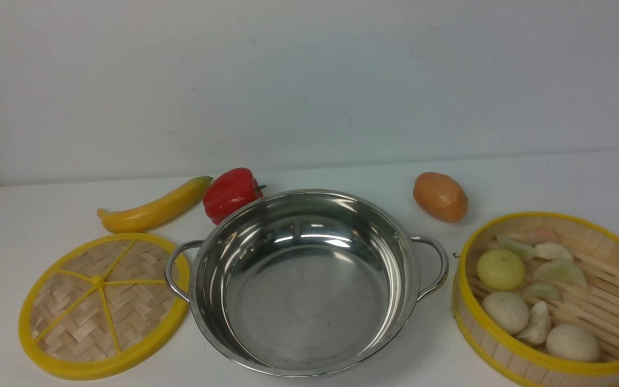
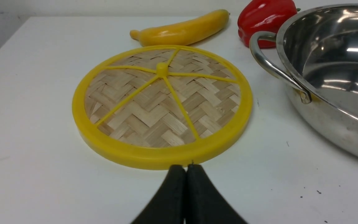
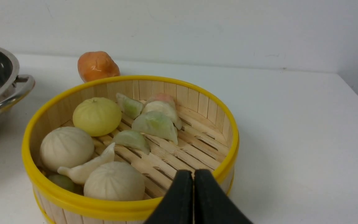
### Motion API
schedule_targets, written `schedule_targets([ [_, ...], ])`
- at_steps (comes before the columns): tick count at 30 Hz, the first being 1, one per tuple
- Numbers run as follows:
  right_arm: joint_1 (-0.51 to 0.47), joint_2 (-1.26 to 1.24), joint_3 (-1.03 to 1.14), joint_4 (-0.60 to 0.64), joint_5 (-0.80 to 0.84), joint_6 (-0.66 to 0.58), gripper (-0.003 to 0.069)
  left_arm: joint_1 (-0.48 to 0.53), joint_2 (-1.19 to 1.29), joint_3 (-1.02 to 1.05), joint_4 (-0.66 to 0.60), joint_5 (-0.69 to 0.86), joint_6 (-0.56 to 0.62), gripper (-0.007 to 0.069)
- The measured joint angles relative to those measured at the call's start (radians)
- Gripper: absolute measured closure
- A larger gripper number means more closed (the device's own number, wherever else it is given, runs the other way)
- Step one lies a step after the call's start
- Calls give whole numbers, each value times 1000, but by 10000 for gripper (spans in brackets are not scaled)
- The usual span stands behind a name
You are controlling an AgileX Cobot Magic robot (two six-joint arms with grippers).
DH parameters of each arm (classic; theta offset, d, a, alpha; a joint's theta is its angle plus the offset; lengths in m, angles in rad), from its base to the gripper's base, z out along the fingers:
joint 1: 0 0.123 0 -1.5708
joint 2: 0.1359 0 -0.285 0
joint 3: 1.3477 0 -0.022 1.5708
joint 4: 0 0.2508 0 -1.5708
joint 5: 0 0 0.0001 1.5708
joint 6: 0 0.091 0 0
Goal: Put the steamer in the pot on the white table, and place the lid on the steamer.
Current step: 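Reach for and grasp the rim of the bamboo steamer holding the buns with the right gripper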
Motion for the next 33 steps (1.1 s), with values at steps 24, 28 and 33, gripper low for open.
schedule_targets([
  [24, 0, 0, 5, 798, -269, 156, 673, 0, 0, 6, -602, -380, -166, 688],
  [28, 0, 0, 5, 802, -269, 142, 673, 0, 0, 6, -602, -380, -166, 688],
  [33, 0, 0, 5, 802, -265, 139, 673, 0, 0, 6, -602, -376, -166, 688],
])
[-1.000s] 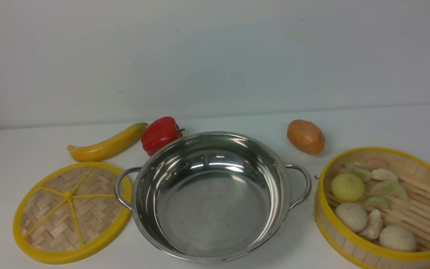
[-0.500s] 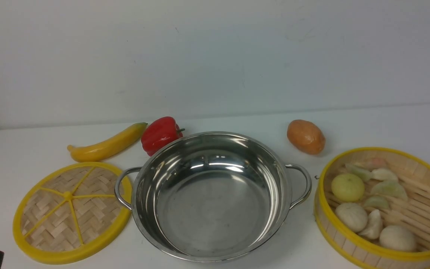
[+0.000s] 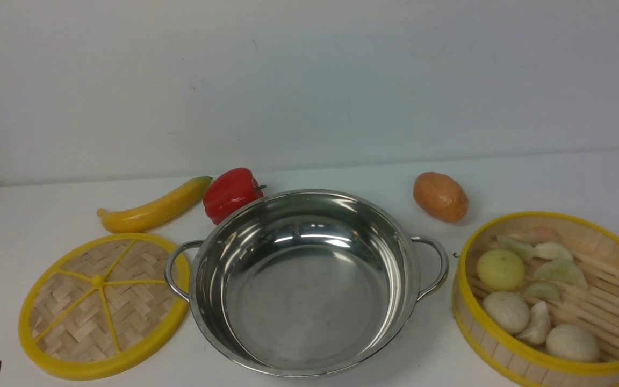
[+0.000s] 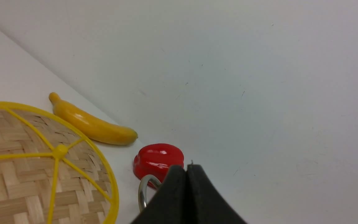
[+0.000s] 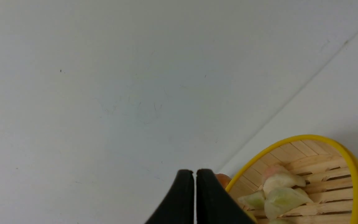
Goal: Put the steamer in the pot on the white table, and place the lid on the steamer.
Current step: 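Reach for and grasp the rim of the bamboo steamer holding the buns with the right gripper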
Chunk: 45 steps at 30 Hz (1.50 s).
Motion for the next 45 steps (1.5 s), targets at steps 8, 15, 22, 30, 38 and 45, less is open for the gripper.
schedule_targets([
  [8, 0, 0, -15, -1, 36, -28, 673, 0, 0, -4, -1, -166, 0, 688],
  [15, 0, 123, -312, -135, 268, -232, 673, 0, 84, -215, 85, 66, 102, 688],
  [22, 0, 523, -642, -377, 621, -222, 673, 0, 448, -492, 148, 558, 248, 688],
  [30, 0, 773, -788, -483, 819, -203, 673, 0, 646, -564, 143, 751, 411, 688],
  [38, 0, 553, -630, -427, 430, -194, 673, 0, 291, -351, 119, 498, 447, 688],
  [45, -1, 385, -459, -365, 132, -174, 673, 0, 42, -169, 103, 306, 447, 688],
])
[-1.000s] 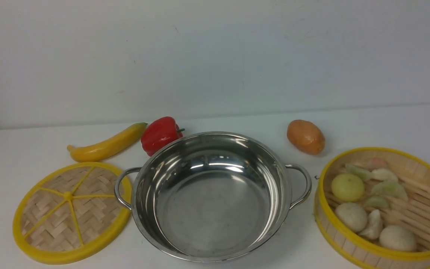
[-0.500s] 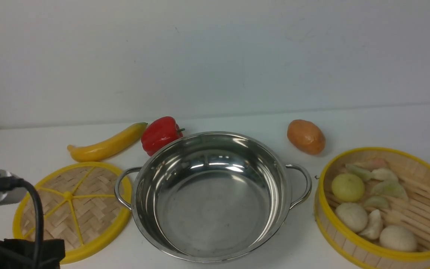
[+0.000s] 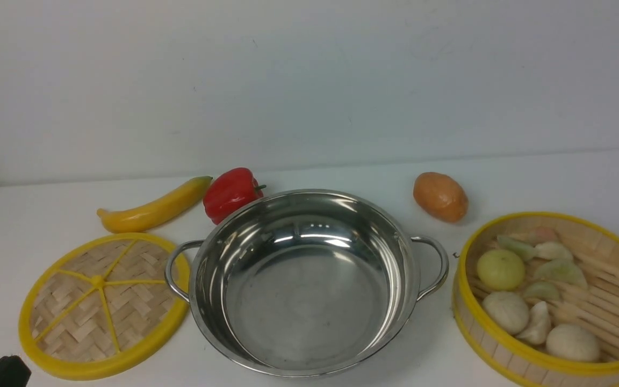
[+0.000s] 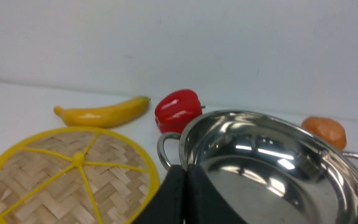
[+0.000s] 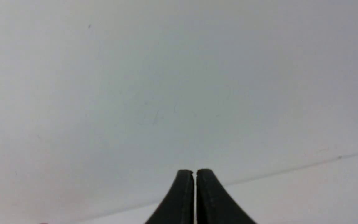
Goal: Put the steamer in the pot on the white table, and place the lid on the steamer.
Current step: 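Reach for and grasp the rim of the bamboo steamer holding the buns with the right gripper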
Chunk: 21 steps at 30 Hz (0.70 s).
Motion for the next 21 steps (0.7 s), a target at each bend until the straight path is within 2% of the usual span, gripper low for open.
schedule_targets([
  [5, 0, 142, -66, -28, 201, 47, 673, 0, -40, 47, -14, -33, 0, 688],
  [13, 0, 658, -439, -280, 790, 96, 672, 0, -42, 48, -16, -47, 0, 688],
  [16, -29, 831, -546, -357, 909, 106, 672, 0, -42, 48, -17, -47, 0, 688],
  [21, -156, 1119, -736, -354, 972, 130, 671, 0, -42, 49, -50, -48, 0, 688],
])
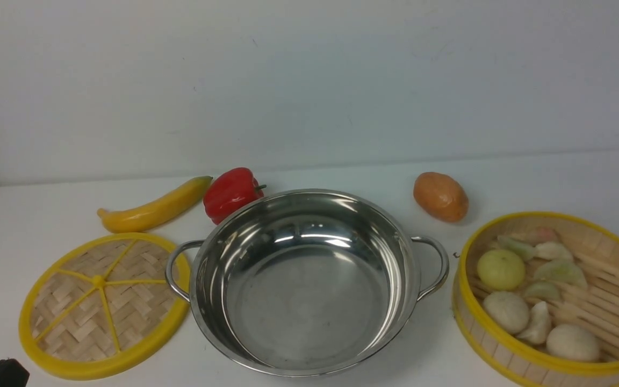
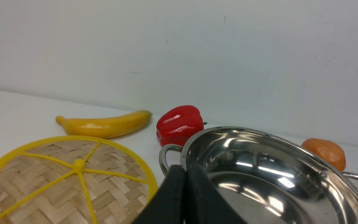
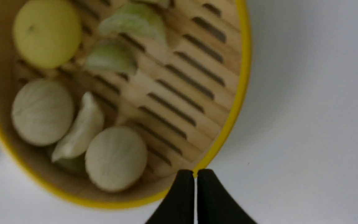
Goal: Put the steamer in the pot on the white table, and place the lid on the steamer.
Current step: 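Reach for and grasp the rim of the bamboo steamer holding the buns with the right gripper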
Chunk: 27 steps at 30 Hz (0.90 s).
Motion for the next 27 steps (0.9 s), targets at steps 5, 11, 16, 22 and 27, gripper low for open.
schedule_targets([
  [5, -32, 254, -132, -16, -8, 29, 636, 0, 0, 0, -19, 0, 0, 688],
  [11, -31, 367, -154, -90, -7, 42, 529, 0, 0, 0, -19, 0, 0, 688],
  [16, -32, 374, -154, -93, -7, 44, 377, 0, 0, 0, -19, 0, 0, 688],
  [22, -24, 359, -160, -72, -7, 43, 206, 0, 0, 0, -19, 0, 0, 688],
  [27, 15, 380, -160, -103, -7, 43, 81, 0, 0, 0, -19, 0, 1, 688],
])
